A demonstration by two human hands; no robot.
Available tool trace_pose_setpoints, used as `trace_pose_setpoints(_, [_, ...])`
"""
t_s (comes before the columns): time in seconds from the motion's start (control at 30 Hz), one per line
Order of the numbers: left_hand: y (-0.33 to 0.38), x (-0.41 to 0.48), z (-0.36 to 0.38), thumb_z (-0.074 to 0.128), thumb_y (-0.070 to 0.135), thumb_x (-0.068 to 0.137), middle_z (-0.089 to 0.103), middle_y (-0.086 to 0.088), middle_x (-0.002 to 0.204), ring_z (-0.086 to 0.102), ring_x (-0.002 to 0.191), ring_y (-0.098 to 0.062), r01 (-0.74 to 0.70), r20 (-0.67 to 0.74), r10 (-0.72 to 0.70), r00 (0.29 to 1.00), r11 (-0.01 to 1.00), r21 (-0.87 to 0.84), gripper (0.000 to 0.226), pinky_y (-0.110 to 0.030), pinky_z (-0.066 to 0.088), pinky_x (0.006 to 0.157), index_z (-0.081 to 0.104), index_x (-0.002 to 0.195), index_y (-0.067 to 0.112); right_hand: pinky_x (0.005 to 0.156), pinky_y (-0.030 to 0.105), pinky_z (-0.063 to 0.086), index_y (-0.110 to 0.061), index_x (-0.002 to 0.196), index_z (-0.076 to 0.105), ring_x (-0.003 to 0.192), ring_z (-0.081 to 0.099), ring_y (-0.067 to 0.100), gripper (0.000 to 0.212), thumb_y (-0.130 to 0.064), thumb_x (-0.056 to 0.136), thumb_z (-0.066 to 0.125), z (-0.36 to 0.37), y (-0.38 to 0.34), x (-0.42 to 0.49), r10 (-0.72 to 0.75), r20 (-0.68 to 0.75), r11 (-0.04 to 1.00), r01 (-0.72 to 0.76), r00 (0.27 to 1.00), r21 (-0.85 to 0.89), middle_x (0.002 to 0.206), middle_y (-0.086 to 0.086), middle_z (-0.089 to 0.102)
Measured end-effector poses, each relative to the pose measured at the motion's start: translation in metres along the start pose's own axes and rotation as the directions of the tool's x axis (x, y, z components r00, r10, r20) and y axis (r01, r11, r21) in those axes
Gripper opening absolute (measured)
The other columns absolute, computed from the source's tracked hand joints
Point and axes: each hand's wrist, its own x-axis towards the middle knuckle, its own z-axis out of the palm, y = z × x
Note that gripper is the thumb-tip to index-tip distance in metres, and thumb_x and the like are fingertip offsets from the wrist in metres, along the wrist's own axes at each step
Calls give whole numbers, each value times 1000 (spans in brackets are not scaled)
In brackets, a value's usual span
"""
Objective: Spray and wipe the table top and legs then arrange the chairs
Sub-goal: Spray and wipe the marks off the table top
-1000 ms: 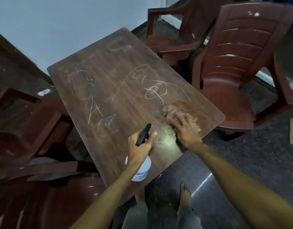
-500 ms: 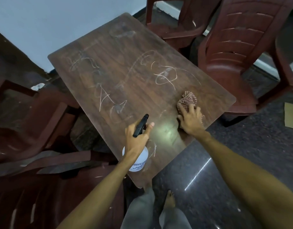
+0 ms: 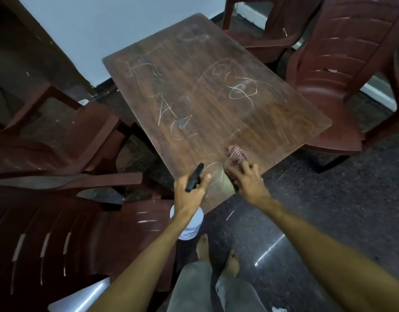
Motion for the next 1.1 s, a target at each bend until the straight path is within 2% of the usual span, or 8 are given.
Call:
trace_pose_setpoints(0.07, [-10,-6,-8,80,26,89,45,4,49,37,45,-6,27,-20,-26,999,1000,16,44,-17,32,48,51,59,12,95,49,48,-32,147,45,113,33,32,73,-7,83,71,2,-3,-7,-52,-30,997,53,998,48,144,11,33])
trace_pose_setpoints(0.23, [-41,-14,-29,77,28,91,43,-2,51,33,51,-14,65,-46,-63,997,997,44,48,-19,27,46,49,60,4,95,59,46,-25,143,51,113,32,40,73,5,78,64,1,-18,16,236,-104,971,-233,966,44,143,15,33])
trace_pose_setpoints(0.4, [-55,-12,-46,79,29,89,46,8,46,43,47,-8,88,-12,-87,996,992,87,50,-16,29,47,43,56,22,88,49,46,-30,144,49,112,36,35,73,-13,79,75,26,-66,-14,-172,-16,984,171,985,-40,141,14,39])
trace_pose_setpoints(0.57, [-58,-17,-59,77,20,92,52,14,41,54,44,6,93,-14,-92,996,993,74,49,-8,33,50,45,55,23,118,66,8,-21,154,34,149,-4,49,54,-19,101,48,35,-49,15,197,-67,978,-191,978,85,164,20,11])
trace_pose_setpoints(0.7, [-70,-24,-64,80,27,89,57,17,49,52,49,0,114,-11,-113,994,990,78,45,-23,36,57,50,55,31,120,61,0,-22,158,25,151,-10,43,64,-18,100,51,65,-94,-25,-208,14,976,206,978,66,168,11,-1])
trace_pose_setpoints(0.77, [-79,-27,-64,80,27,88,54,15,47,49,48,-4,113,-21,-111,994,990,86,49,-26,34,59,51,49,34,119,59,8,-24,157,27,153,-4,40,71,-12,94,56,64,-84,-23,-314,8,949,314,949,39,168,8,4])
trace_pose_setpoints(0.9, [-86,-32,-67,81,27,87,54,10,49,46,48,-7,100,-25,-98,995,991,91,45,-27,36,53,51,54,32,116,71,13,-13,153,36,149,3,52,56,-8,98,50,46,-67,13,137,-103,984,-123,985,132,165,19,13])
trace_pose_setpoints(1.1, [-88,-31,-75,81,28,87,63,8,61,57,56,-3,93,-25,-91,996,992,82,24,-13,40,55,64,73,17,123,56,8,-27,158,22,154,-5,37,85,-1,85,57,83,-117,-26,-373,5,927,372,928,39,169,5,2])
